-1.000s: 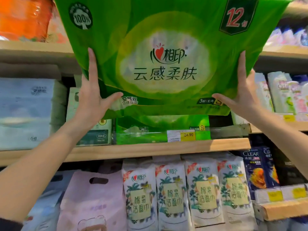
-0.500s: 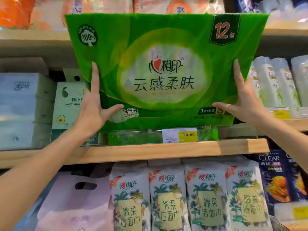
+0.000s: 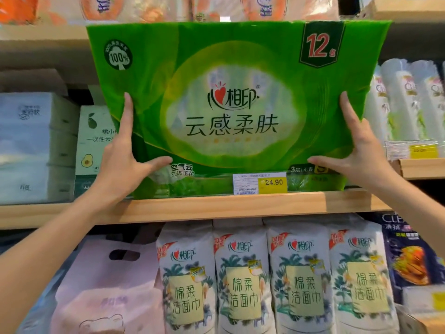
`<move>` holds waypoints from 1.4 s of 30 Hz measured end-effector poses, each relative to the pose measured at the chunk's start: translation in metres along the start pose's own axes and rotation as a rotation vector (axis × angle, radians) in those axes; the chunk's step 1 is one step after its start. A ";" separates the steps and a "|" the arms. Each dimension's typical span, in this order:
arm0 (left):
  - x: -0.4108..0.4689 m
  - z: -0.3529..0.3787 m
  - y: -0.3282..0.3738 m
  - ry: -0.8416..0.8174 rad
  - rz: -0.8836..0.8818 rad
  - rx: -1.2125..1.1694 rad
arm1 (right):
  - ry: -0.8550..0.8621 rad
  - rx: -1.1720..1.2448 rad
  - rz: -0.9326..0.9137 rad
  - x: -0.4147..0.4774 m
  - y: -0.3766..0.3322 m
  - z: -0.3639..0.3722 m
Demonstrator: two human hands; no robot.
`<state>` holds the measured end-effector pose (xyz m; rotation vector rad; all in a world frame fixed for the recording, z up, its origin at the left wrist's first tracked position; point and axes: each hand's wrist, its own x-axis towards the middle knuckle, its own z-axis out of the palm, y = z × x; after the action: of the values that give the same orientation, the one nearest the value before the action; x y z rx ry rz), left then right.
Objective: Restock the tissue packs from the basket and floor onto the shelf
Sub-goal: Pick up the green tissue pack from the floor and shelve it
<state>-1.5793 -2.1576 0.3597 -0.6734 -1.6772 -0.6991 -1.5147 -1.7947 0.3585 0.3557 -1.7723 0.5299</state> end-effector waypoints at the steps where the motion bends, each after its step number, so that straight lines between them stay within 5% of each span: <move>1: 0.000 0.000 0.000 0.003 -0.001 -0.002 | 0.000 0.004 0.001 0.000 0.000 0.000; 9: 0.000 -0.006 0.001 -0.061 -0.041 -0.056 | -0.017 -0.005 -0.004 -0.001 0.002 -0.003; 12: 0.001 -0.018 -0.001 -0.128 -0.038 -0.048 | 0.113 -0.232 -0.093 0.004 0.000 -0.013; 14: 0.004 -0.023 -0.003 -0.058 -0.025 0.017 | 0.185 -0.401 -0.211 0.017 -0.004 -0.023; 18: 0.020 -0.027 0.004 0.135 0.119 0.269 | 0.051 -0.529 -0.346 0.047 -0.010 -0.041; 33: 0.076 0.000 0.034 0.373 0.132 0.545 | 0.438 -0.394 -0.117 0.082 -0.045 0.011; 42: 0.083 0.008 0.026 0.421 0.149 0.498 | 0.463 -0.414 -0.114 0.092 -0.036 0.023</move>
<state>-1.5810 -2.1287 0.4423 -0.2660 -1.3186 -0.2691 -1.5398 -1.8339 0.4485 0.0349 -1.3564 0.1371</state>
